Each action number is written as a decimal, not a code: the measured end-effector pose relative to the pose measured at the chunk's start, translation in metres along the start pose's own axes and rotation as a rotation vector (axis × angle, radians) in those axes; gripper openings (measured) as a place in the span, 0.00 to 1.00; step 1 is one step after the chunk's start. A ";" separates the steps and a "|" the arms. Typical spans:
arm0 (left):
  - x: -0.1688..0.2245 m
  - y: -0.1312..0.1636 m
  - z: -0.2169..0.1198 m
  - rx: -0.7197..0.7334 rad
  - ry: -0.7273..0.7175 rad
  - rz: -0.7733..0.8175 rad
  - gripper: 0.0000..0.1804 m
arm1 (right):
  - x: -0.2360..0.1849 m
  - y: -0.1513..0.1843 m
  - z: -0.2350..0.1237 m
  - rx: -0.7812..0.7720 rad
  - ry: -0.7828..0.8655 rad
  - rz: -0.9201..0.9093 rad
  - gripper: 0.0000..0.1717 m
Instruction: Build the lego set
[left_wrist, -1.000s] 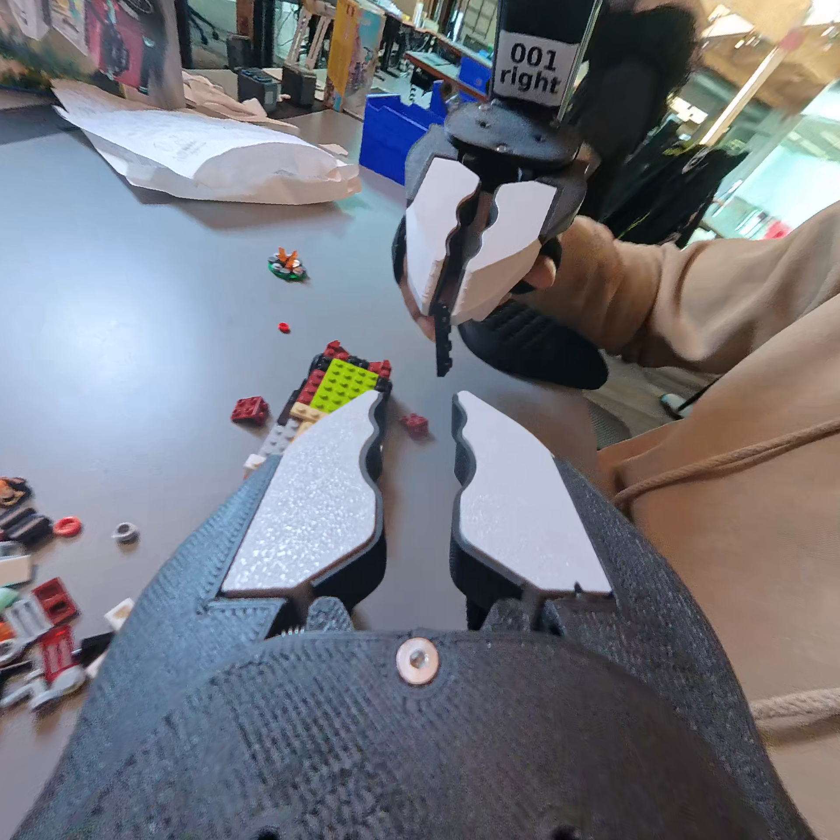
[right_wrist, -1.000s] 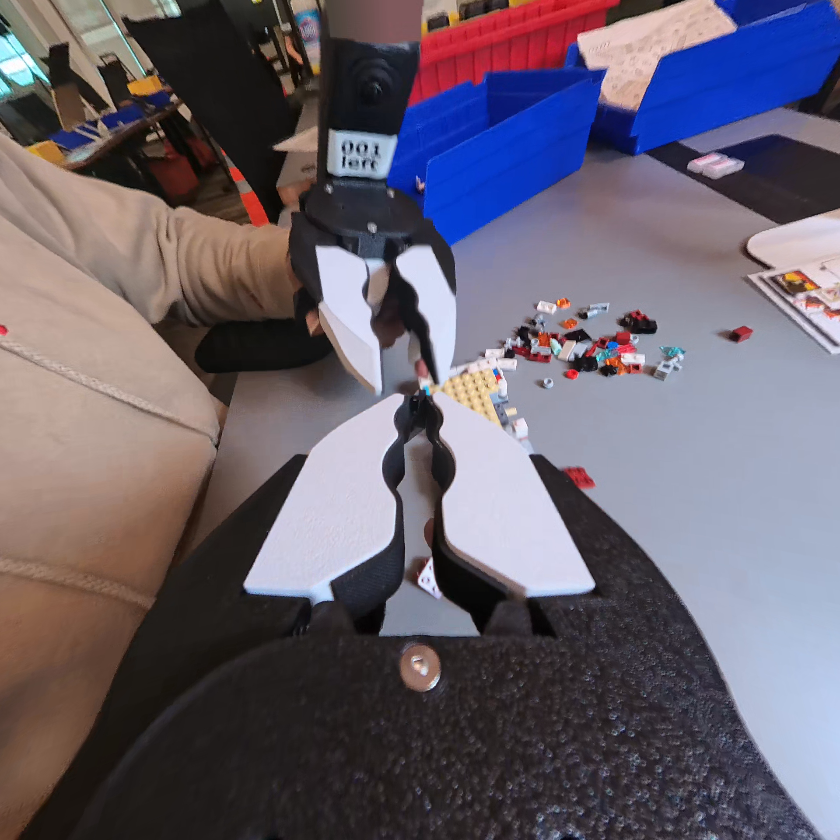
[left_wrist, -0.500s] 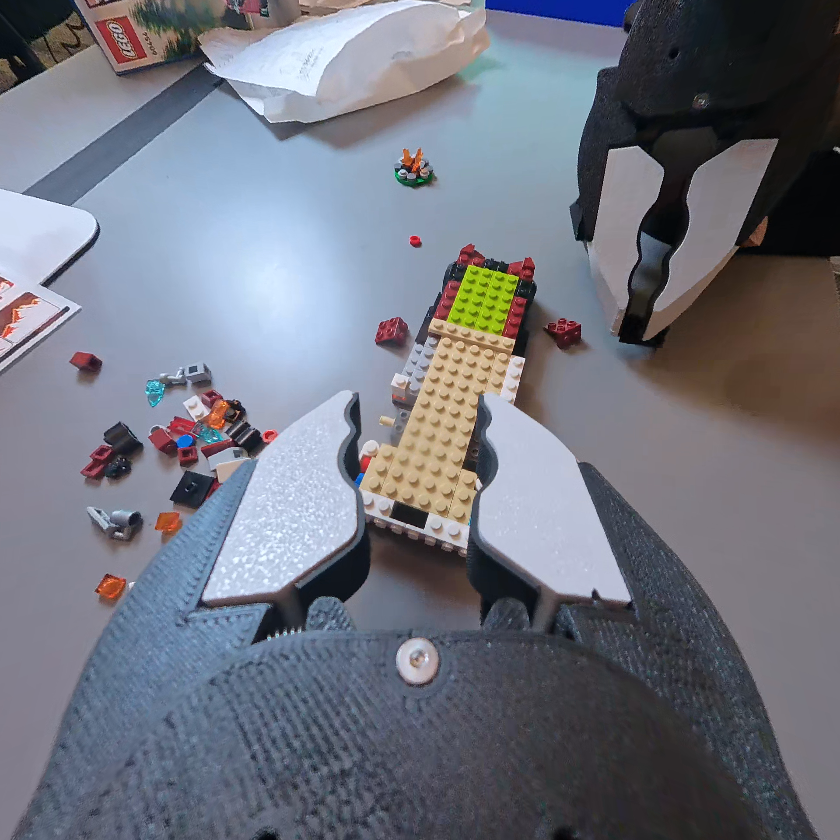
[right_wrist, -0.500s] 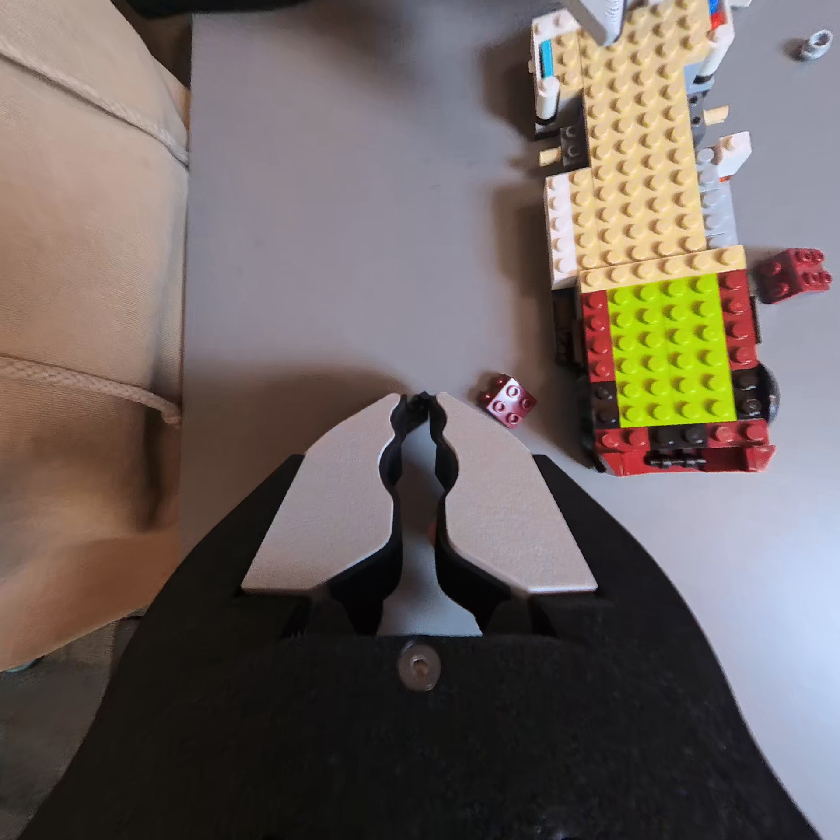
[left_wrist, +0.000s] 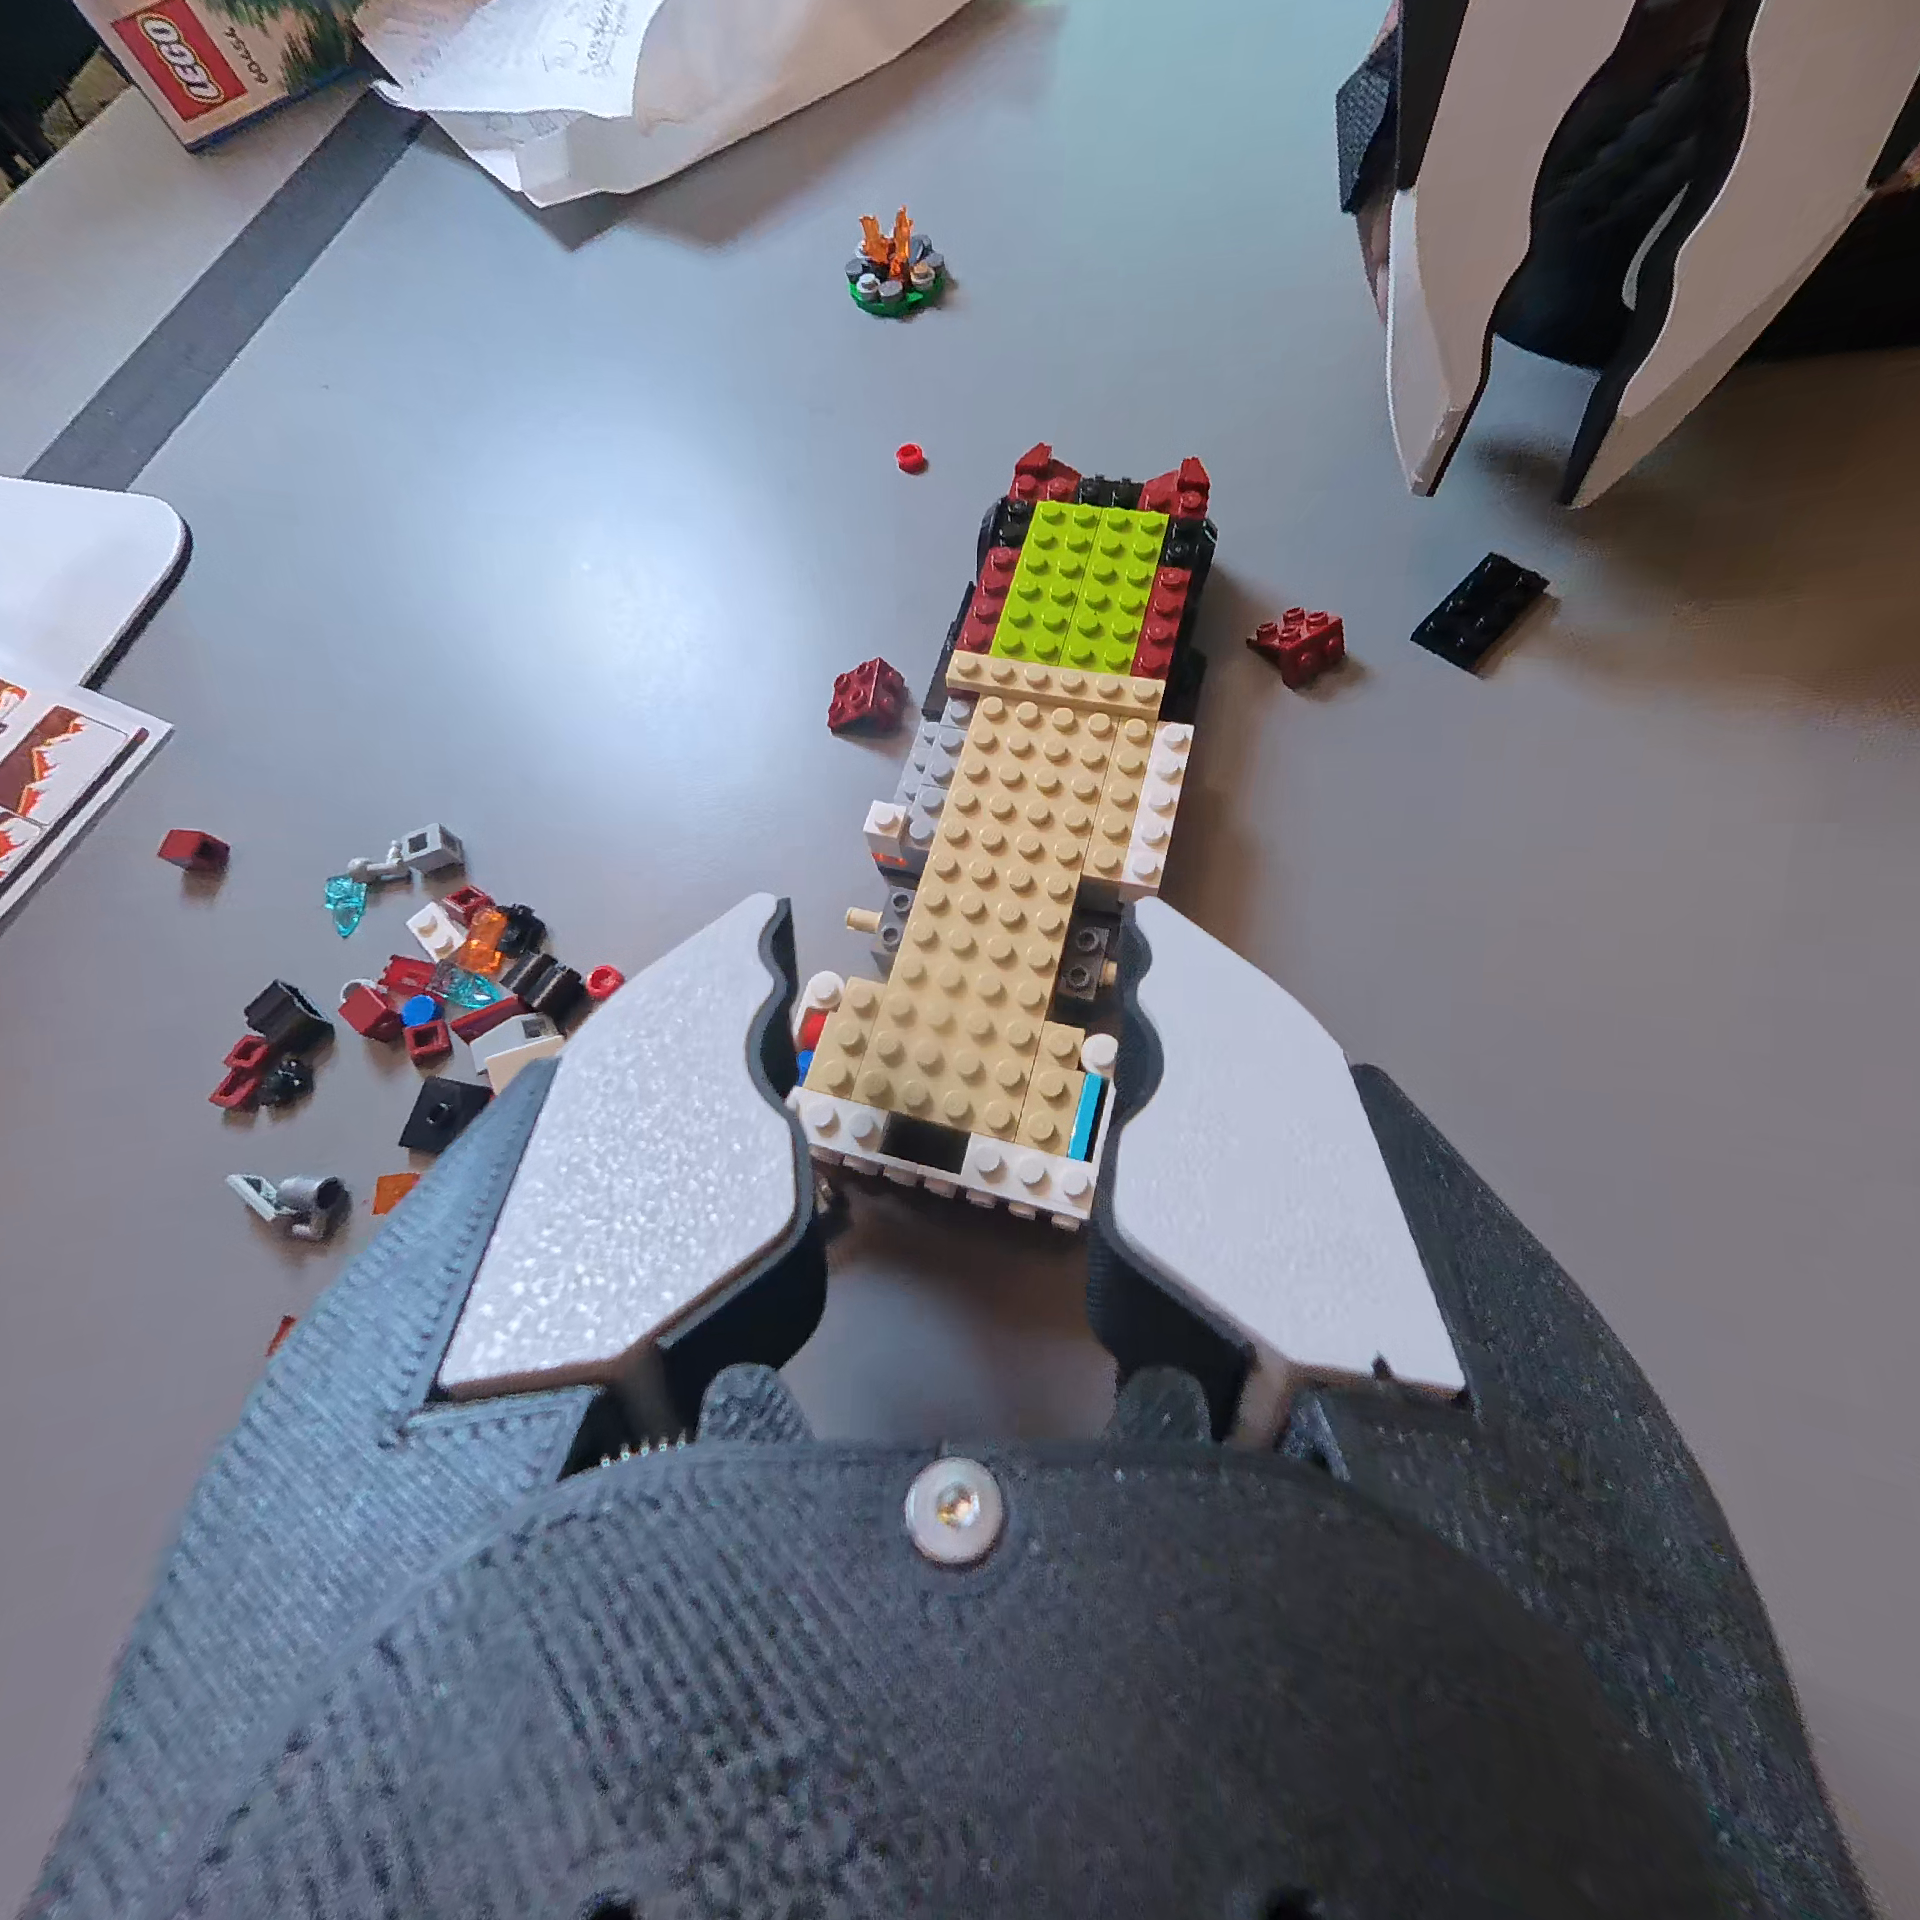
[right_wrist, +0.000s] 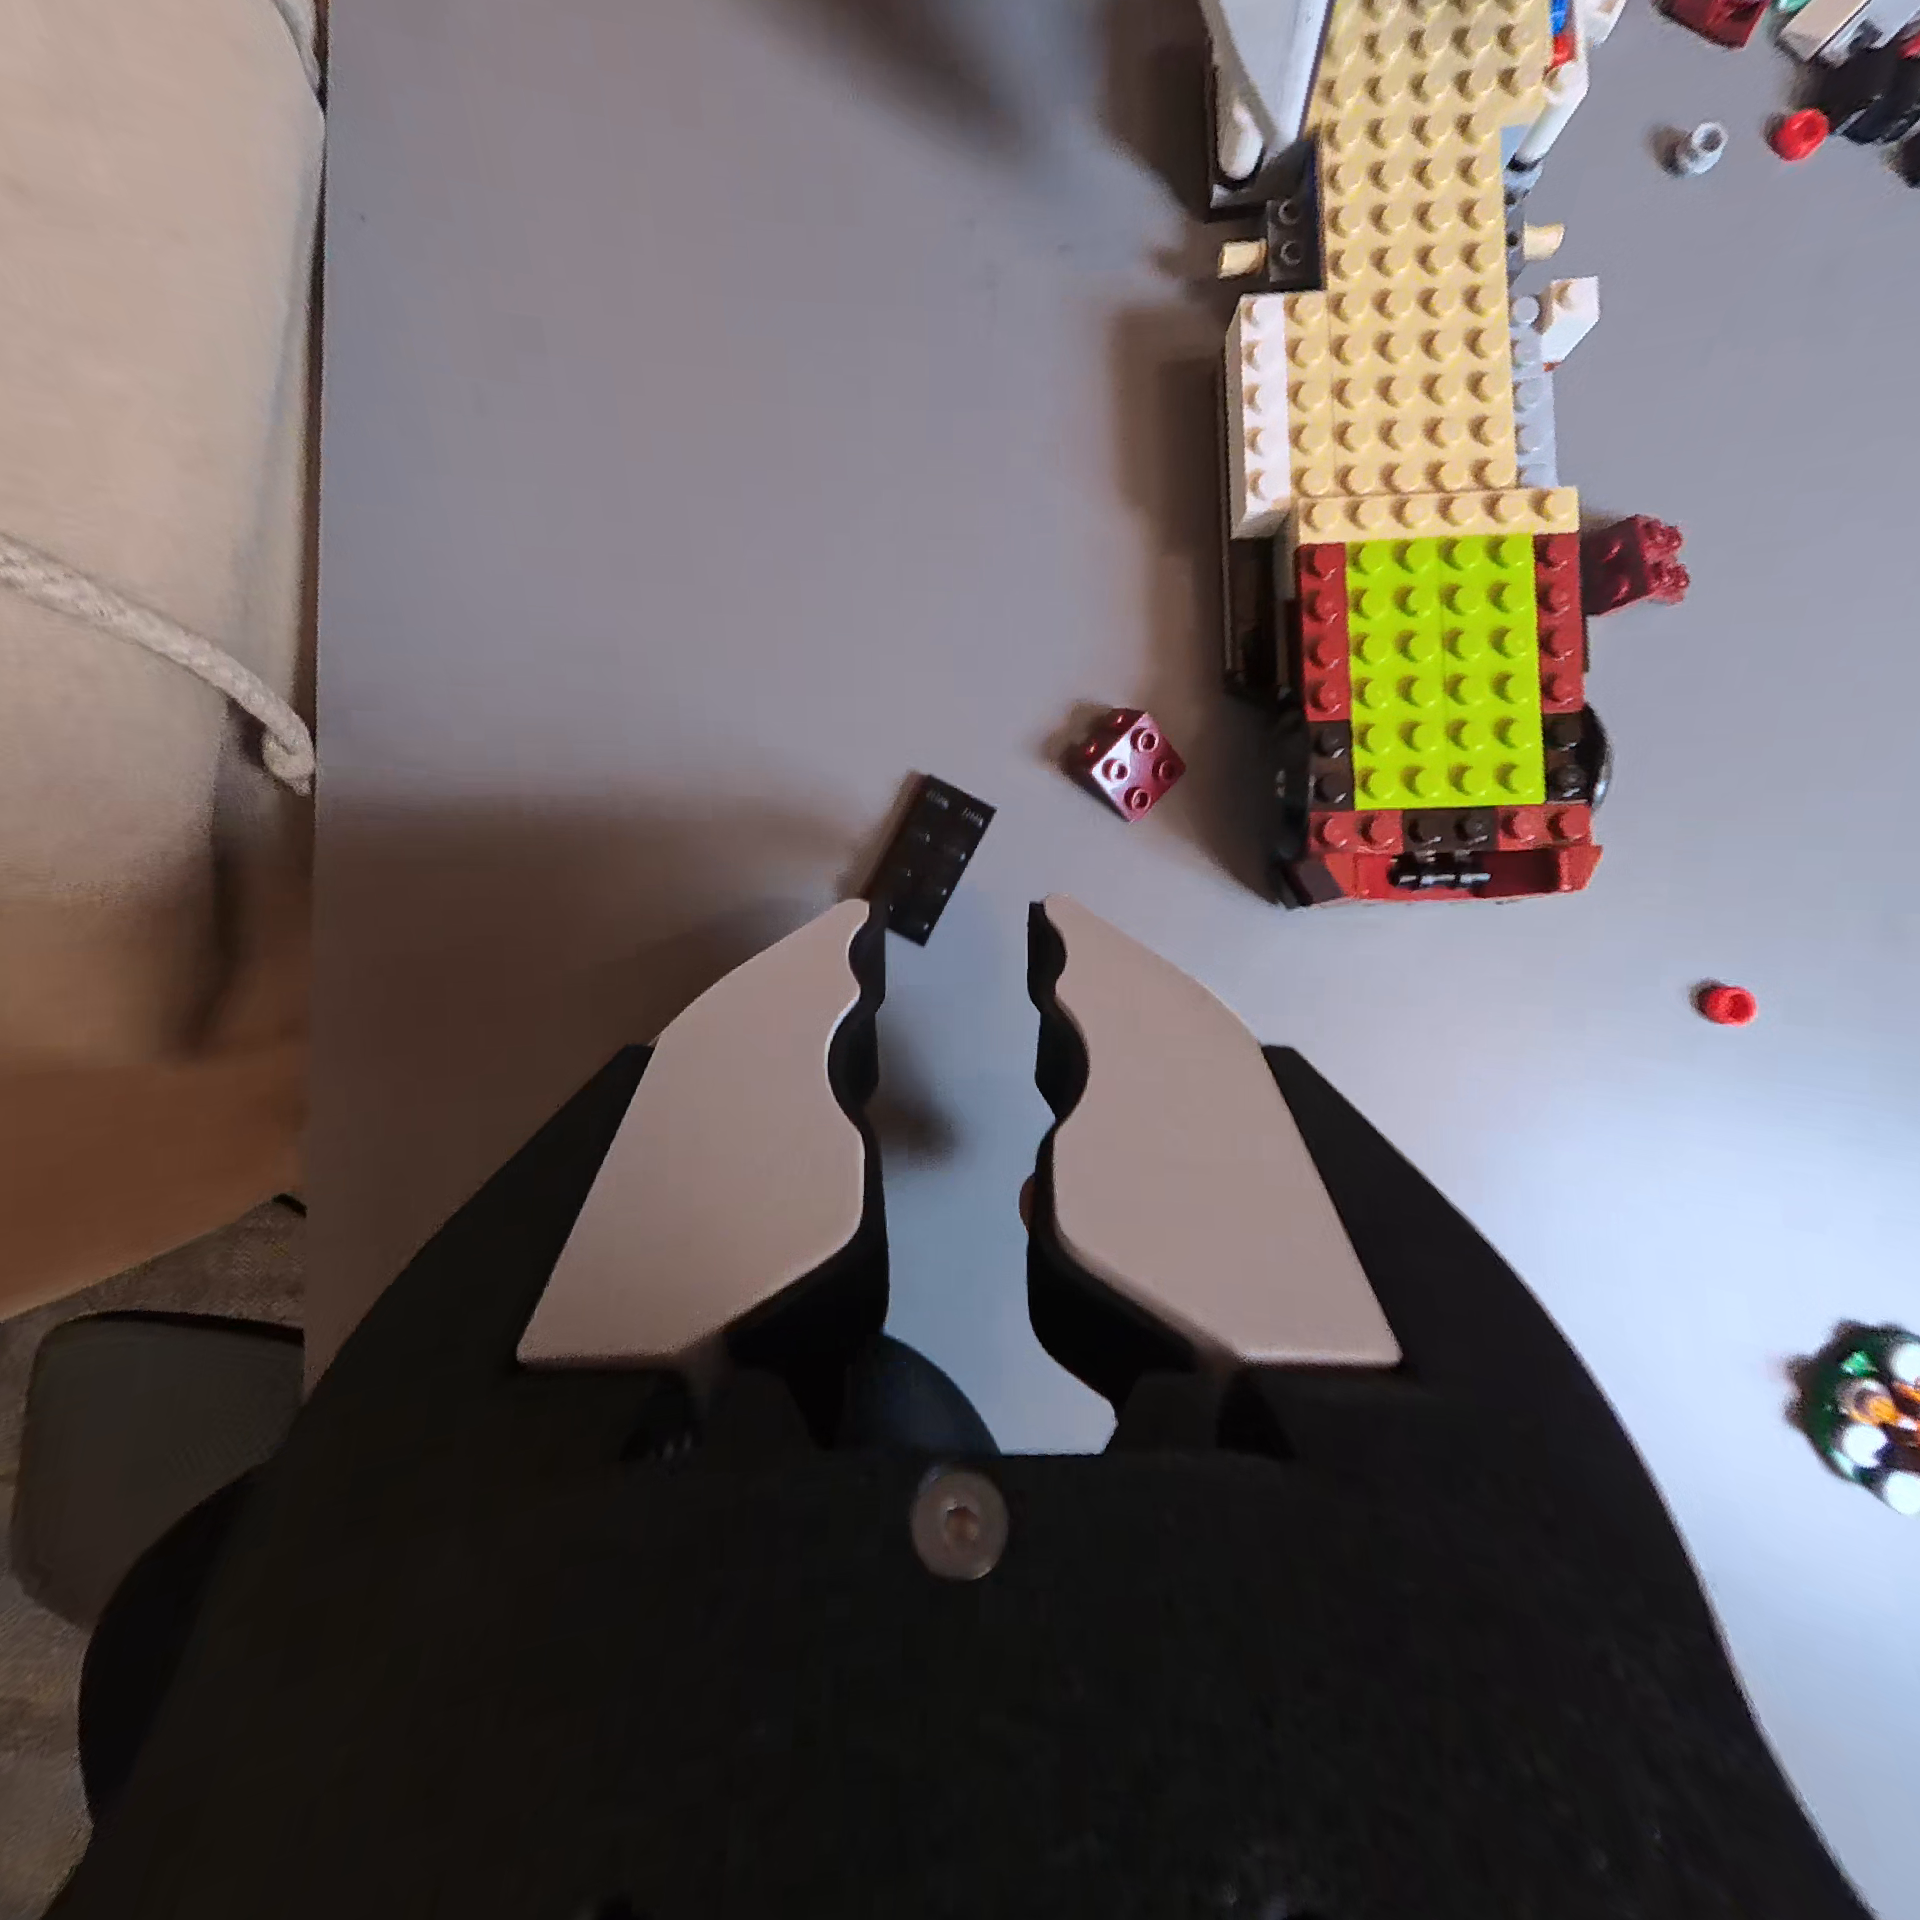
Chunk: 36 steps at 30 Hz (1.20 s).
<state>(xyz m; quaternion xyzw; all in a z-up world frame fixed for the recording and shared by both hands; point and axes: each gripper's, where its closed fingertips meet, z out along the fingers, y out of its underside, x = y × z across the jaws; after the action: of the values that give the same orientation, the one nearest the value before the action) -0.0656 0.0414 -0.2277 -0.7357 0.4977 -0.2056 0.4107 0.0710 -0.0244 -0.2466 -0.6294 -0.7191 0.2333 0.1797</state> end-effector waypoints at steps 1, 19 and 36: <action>0.000 0.001 0.000 -0.009 -0.003 0.011 0.34 | 0.000 0.004 0.001 -0.026 0.003 -0.003 0.15; -0.004 0.005 -0.002 -0.032 -0.026 0.039 0.34 | -0.030 -0.011 0.017 -0.028 -0.106 -0.024 0.10; 0.004 0.012 0.003 -0.075 -0.001 0.092 0.41 | -0.020 -0.017 0.034 -0.103 -0.088 -0.187 0.24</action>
<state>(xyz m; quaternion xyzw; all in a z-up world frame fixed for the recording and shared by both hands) -0.0688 0.0370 -0.2396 -0.7271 0.5383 -0.1671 0.3920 0.0414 -0.0491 -0.2646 -0.5572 -0.7929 0.2057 0.1360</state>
